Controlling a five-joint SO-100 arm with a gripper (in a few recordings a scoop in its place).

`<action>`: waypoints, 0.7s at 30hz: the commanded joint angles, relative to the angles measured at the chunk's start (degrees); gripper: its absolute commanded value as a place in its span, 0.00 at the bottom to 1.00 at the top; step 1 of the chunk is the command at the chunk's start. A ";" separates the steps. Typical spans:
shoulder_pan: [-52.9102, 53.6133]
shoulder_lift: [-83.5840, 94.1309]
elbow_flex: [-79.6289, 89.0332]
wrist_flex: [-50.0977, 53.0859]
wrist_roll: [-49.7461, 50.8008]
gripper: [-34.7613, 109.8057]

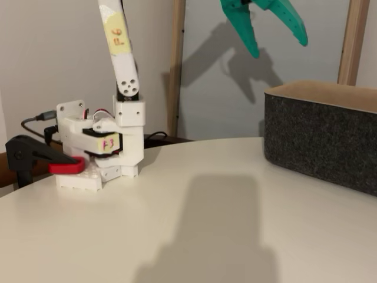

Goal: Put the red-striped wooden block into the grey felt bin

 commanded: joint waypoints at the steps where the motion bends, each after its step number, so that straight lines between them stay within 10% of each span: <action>1: -0.79 7.29 2.02 4.31 0.26 0.48; 9: 9.23 22.32 13.27 4.31 4.48 0.47; 21: 56.78 37.71 19.60 4.04 36.04 0.34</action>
